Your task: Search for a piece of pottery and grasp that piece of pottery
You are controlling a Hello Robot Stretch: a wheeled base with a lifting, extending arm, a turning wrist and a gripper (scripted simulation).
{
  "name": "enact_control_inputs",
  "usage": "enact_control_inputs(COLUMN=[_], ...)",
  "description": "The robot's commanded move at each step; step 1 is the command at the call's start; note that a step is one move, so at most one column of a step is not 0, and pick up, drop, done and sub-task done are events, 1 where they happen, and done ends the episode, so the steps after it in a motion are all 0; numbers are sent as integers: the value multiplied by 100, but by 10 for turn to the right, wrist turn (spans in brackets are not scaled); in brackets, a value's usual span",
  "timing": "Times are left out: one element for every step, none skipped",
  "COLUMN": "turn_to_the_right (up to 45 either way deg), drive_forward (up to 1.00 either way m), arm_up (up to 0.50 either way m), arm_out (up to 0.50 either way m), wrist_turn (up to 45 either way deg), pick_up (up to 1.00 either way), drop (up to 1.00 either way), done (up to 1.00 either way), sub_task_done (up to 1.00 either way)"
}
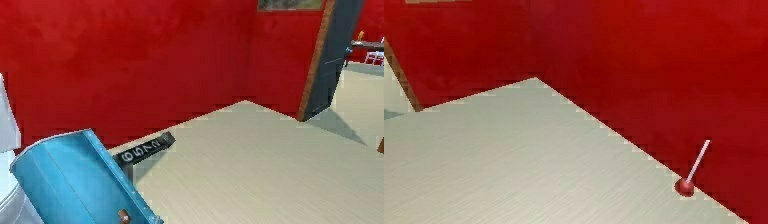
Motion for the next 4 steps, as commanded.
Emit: enact_control_inputs(turn_to_the_right=[0,390,0,0], drive_forward=[25,0,100,100], arm_up=[0,0,0,0], arm_out=[0,0,0,0], wrist_turn=[0,0,0,0], pick_up=[0,0,0,0], drop=[0,0,0,0], done=[0,0,0,0], sub_task_done=[0,0,0,0])
